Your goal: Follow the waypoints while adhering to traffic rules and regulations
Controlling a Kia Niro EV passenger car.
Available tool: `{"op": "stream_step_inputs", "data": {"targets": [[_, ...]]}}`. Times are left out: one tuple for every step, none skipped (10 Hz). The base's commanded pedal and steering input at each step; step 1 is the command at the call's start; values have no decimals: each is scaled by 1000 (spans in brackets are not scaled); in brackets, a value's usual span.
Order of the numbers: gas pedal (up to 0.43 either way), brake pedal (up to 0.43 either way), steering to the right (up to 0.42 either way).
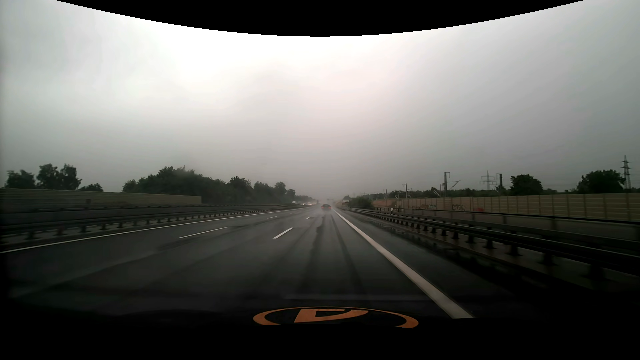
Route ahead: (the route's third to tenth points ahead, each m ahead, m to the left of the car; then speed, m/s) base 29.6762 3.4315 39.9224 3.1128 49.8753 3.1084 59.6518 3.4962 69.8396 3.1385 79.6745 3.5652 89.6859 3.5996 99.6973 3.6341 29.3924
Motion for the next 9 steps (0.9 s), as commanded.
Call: {"op": "stream_step_inputs", "data": {"targets": [[220, 0, -1], [220, 0, -1], [220, 0, -1], [228, 0, -1], [228, 0, -2], [228, 0, -2], [228, 0, -3], [228, 0, -4], [228, 0, -4]]}}
